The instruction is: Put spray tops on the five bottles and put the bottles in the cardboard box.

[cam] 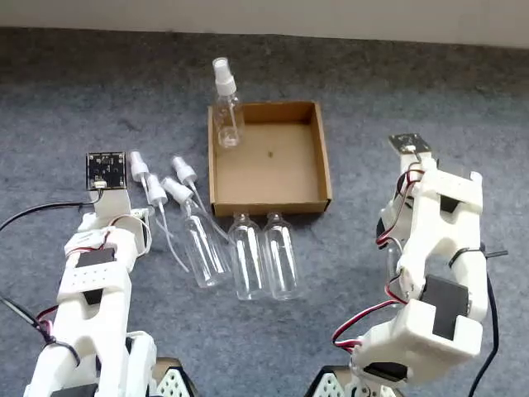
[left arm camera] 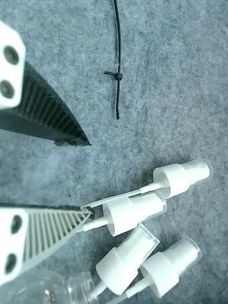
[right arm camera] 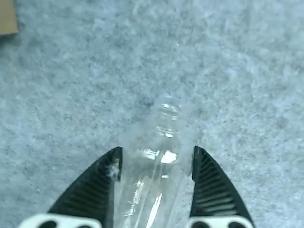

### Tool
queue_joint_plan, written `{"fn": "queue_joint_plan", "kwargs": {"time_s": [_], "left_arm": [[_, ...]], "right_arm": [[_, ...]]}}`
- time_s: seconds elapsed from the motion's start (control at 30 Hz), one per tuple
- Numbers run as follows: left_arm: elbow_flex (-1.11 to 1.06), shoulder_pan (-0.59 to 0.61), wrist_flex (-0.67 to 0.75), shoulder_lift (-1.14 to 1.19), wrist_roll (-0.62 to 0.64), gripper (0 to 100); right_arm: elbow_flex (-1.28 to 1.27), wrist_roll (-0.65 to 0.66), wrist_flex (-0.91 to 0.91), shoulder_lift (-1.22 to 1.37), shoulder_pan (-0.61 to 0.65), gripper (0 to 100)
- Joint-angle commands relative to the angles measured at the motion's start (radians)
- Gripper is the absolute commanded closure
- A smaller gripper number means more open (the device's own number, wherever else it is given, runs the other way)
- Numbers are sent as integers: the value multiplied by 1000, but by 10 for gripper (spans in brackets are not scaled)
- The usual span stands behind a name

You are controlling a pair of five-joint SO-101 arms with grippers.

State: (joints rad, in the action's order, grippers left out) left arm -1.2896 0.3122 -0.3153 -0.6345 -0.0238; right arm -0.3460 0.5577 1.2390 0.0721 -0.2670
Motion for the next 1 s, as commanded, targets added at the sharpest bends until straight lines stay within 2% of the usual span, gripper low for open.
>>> {"fn": "queue_joint_plan", "kwargs": {"time_s": [0.0, 0.27, 0.57, 0.97], "left_arm": [[4, -18, 15, -18, 3, 804], [4, -19, 15, -18, 3, 804], [4, -19, 15, -18, 3, 804], [4, -19, 15, -18, 3, 804]], "right_arm": [[51, 14, -2, -4, -4, 853], [48, 9, -2, -8, -44, 827], [47, -87, -7, -4, -59, 826], [45, -91, -2, -5, -59, 817]]}}
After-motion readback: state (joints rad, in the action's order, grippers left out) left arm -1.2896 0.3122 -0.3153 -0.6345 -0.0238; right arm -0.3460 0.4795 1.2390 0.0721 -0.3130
